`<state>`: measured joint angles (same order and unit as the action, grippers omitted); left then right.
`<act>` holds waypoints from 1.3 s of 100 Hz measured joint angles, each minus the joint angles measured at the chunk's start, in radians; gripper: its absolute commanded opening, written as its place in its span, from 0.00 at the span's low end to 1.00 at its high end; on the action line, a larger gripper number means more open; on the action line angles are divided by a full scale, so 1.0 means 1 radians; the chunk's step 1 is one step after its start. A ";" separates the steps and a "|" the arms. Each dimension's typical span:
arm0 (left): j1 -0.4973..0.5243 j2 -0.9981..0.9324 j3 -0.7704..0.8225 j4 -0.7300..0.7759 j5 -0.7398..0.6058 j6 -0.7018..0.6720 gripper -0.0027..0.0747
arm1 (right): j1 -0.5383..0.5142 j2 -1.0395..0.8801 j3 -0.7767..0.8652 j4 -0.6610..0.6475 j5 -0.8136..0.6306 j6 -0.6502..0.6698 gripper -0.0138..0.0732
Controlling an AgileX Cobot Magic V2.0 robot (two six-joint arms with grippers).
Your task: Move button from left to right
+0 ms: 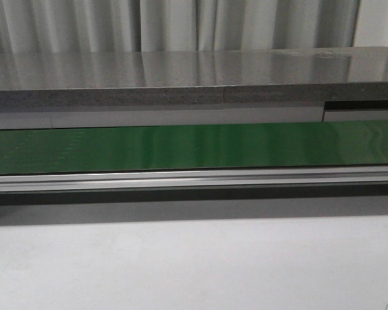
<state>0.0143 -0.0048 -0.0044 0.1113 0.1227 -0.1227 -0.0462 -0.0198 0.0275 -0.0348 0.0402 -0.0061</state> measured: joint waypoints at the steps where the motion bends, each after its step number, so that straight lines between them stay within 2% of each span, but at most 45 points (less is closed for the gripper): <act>1: 0.000 0.000 0.000 0.000 0.000 0.000 0.01 | 0.000 0.000 0.000 0.000 0.000 0.000 0.03; 62: 0.000 0.000 -0.004 -0.005 -0.004 0.000 0.01 | 0.000 0.000 0.000 0.000 0.000 0.000 0.03; 77: 0.000 0.000 -0.062 -0.029 0.049 0.000 0.01 | 0.000 0.000 0.000 0.000 0.000 0.000 0.03; 100: 0.000 0.019 -0.289 -0.034 0.283 0.000 0.01 | 0.000 0.000 0.000 0.000 0.000 0.000 0.03; 130: 0.000 0.282 -0.598 0.001 0.678 0.000 0.01 | 0.000 0.000 0.000 0.000 0.000 0.000 0.03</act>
<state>0.0143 0.2769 -0.6027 0.1126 0.8004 -0.1227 -0.0462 -0.0198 0.0275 -0.0348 0.0402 -0.0061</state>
